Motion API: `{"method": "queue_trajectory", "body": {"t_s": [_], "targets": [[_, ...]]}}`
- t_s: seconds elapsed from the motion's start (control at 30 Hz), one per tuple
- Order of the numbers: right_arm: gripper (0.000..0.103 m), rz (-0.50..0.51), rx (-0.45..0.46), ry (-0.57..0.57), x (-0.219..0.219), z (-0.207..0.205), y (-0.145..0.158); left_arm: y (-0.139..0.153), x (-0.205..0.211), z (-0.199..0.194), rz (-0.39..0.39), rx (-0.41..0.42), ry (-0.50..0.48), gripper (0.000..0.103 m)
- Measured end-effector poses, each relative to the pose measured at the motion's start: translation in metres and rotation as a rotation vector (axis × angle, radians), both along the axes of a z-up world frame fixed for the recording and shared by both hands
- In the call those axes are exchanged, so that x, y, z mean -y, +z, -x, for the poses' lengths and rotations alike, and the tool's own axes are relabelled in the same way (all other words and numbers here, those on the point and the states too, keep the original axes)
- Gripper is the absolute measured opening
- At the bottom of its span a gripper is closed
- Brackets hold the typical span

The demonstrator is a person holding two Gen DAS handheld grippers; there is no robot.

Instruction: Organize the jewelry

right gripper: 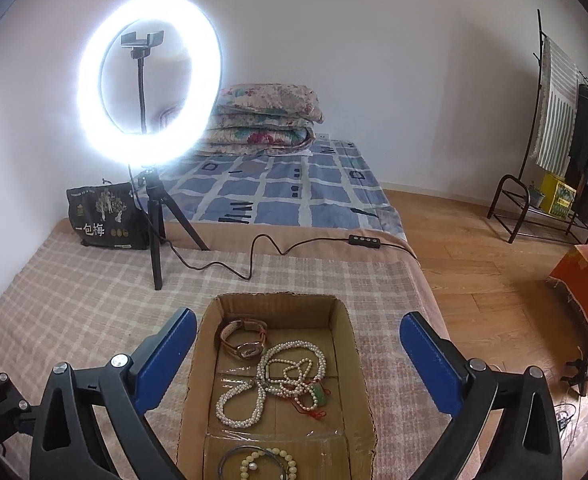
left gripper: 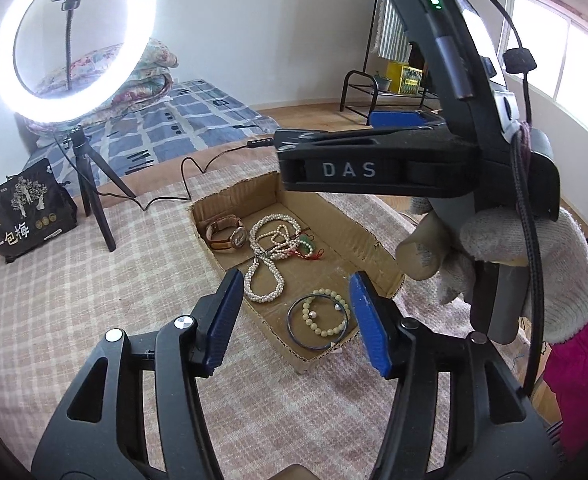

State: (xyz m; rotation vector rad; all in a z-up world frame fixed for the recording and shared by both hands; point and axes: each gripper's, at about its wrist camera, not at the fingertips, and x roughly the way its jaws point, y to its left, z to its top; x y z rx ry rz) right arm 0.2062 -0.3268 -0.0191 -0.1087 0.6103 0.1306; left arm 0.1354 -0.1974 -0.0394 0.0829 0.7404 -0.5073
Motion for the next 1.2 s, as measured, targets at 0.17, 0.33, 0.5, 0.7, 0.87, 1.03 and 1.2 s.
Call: {"method": "queue_trajectory", "body": {"t_s": [0.17, 0.33, 0.5, 0.7, 0.87, 1.03, 1.2], "targets": [[0.103, -0.009, 0.021, -0.016, -0.001, 0.017, 0.012, 0.007, -0.012, 0.013, -0.008, 0.023, 0.010, 0.059], [0.103, -0.003, 0.046, -0.032, -0.006, 0.039, 0.024, 0.015, -0.028, 0.021, -0.006, 0.041, 0.036, 0.059], [0.103, 0.008, 0.061, -0.046, -0.011, 0.061, 0.033, 0.024, -0.048, 0.032, 0.004, 0.065, 0.065, 0.070], [0.103, 0.023, 0.078, -0.070, -0.018, 0.088, 0.039, 0.031, -0.068, 0.043, -0.007, 0.105, 0.093, 0.077], [0.103, 0.047, 0.082, -0.101, -0.024, 0.109, 0.039, 0.032, -0.085, 0.044, 0.001, 0.118, 0.130, 0.084], [0.103, 0.041, 0.067, -0.110, -0.028, 0.124, 0.033, 0.030, -0.096, 0.046, -0.010, 0.123, 0.154, 0.085], [0.103, 0.030, 0.063, -0.111, -0.028, 0.137, 0.026, 0.027, -0.108, 0.051, -0.013, 0.153, 0.196, 0.093]]}}
